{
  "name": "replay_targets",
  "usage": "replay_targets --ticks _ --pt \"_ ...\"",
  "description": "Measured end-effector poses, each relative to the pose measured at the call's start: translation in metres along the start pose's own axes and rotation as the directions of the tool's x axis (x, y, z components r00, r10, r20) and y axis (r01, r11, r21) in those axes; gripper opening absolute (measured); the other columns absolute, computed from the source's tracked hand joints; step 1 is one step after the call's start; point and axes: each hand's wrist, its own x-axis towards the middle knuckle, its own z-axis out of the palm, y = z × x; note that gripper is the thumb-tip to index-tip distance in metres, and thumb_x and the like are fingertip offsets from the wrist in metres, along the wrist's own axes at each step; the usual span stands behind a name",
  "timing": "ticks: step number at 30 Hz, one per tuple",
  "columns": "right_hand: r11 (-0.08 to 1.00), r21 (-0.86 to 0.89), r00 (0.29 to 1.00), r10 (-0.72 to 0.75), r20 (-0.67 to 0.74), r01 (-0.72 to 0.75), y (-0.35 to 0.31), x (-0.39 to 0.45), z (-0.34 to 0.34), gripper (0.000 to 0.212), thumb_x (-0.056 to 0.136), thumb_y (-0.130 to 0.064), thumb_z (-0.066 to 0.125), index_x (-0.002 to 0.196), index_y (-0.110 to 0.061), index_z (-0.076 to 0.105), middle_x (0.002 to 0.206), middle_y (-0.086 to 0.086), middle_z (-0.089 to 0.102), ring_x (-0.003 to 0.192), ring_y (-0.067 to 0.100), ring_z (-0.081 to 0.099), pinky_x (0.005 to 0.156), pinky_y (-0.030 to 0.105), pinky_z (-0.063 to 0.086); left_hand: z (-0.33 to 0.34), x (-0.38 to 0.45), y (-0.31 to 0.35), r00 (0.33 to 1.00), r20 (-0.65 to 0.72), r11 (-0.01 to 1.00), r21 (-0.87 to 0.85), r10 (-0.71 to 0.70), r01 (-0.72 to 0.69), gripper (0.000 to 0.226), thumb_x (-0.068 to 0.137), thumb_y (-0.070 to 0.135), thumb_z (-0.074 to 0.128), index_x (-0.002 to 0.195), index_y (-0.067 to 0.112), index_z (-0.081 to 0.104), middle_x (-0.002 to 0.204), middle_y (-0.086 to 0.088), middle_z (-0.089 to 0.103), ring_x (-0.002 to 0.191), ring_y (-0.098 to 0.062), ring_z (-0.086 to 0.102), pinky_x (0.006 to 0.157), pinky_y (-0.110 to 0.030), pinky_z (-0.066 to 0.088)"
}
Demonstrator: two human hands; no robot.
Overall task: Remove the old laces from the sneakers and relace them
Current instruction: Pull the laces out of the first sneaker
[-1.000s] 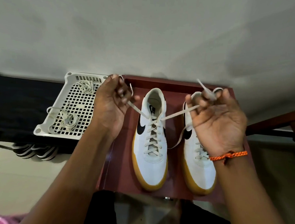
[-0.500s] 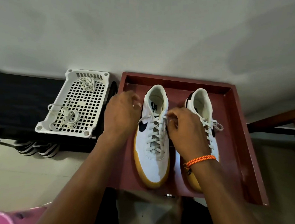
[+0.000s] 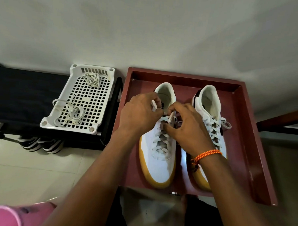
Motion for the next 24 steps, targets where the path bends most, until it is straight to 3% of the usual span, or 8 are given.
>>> replay_targets --ticks 3,7,12,15,18,19,21,24 --pt "0.998 0.050 0.999 0.033 0.020 -0.034 0.000 0.001 -0.005 0.035 0.078 -0.024 0.086 0.101 -0.033 0.061 0.106 -0.005 0.053 0.094 0.000 0.057 0.069 0.003 0.042 -0.006 0.001 0.001 0.999 0.048 1.000 0.023 0.015 -0.016 0.009 0.092 0.026 0.074 0.097 0.031 0.078 0.084 0.011 0.064 0.082 -0.014 0.068 0.065 -0.027 0.046" --pt "0.998 0.034 0.998 0.057 0.015 -0.057 -0.005 0.000 -0.003 0.039 0.073 -0.021 0.085 0.100 -0.033 0.059 0.105 -0.006 0.052 0.091 0.004 0.057 0.071 0.012 0.045 -0.005 0.001 0.001 0.997 0.050 0.997 0.056 0.055 -0.058 0.012 0.093 0.022 0.072 0.095 0.030 0.082 0.092 0.005 0.076 0.084 -0.017 0.071 0.070 -0.032 0.056" --pt "0.999 0.013 0.997 0.034 0.074 -0.035 -0.009 -0.001 -0.004 0.040 0.073 -0.016 0.083 0.099 -0.032 0.057 0.106 -0.009 0.050 0.091 0.006 0.056 0.072 0.025 0.052 -0.003 0.002 -0.003 0.995 0.079 0.996 0.066 0.054 -0.059 0.017 0.090 0.018 0.072 0.089 0.032 0.082 0.087 0.008 0.075 0.078 -0.011 0.070 0.063 -0.025 0.049" --pt "1.000 0.013 0.993 0.025 0.118 -0.027 -0.007 -0.002 -0.007 0.039 0.074 -0.014 0.082 0.098 -0.031 0.057 0.107 -0.009 0.049 0.090 0.006 0.056 0.070 0.021 0.050 -0.005 0.001 -0.004 0.992 0.108 0.997 0.042 0.066 -0.071 0.017 0.088 0.019 0.072 0.088 0.033 0.081 0.079 0.010 0.071 0.074 -0.011 0.068 0.065 -0.030 0.054" --pt "0.999 0.033 0.992 0.035 0.118 -0.039 -0.002 -0.001 -0.009 0.036 0.076 -0.016 0.081 0.100 -0.032 0.059 0.110 -0.009 0.050 0.092 0.005 0.058 0.072 0.011 0.048 -0.009 0.000 -0.006 0.986 0.132 0.995 0.025 0.098 -0.102 0.017 0.095 0.024 0.067 0.092 0.032 0.081 0.089 0.012 0.069 0.083 -0.010 0.068 0.072 -0.032 0.056" --pt "0.998 0.049 0.993 0.031 0.112 -0.036 -0.001 -0.001 -0.008 0.035 0.077 -0.019 0.081 0.101 -0.034 0.061 0.114 -0.009 0.050 0.095 0.004 0.059 0.076 0.012 0.051 -0.012 0.000 -0.008 0.983 0.158 0.996 0.001 0.090 -0.091 0.020 0.098 0.024 0.062 0.094 0.032 0.081 0.094 0.012 0.065 0.088 -0.011 0.067 0.077 -0.034 0.056" --pt "0.996 0.088 0.995 0.025 0.101 -0.033 0.002 -0.002 -0.003 0.034 0.080 -0.022 0.079 0.106 -0.039 0.066 0.133 -0.009 0.047 0.104 0.003 0.059 0.090 0.026 0.057 -0.017 0.001 -0.011 0.971 0.235 0.997 -0.068 0.048 -0.033 0.029 0.104 0.021 0.052 0.098 0.035 0.078 0.102 0.008 0.055 0.093 -0.014 0.063 0.088 -0.038 0.054" --pt "0.996 0.088 0.996 0.001 0.094 -0.010 0.002 -0.004 0.005 0.032 0.087 -0.024 0.073 0.114 -0.041 0.068 0.166 -0.014 0.021 0.141 0.009 0.041 0.102 0.033 0.049 -0.024 0.001 -0.009 0.938 0.348 0.993 -0.114 0.002 0.040 0.030 0.106 0.021 0.047 0.105 0.035 0.074 0.112 0.003 0.047 0.099 -0.016 0.061 0.100 -0.042 0.052"
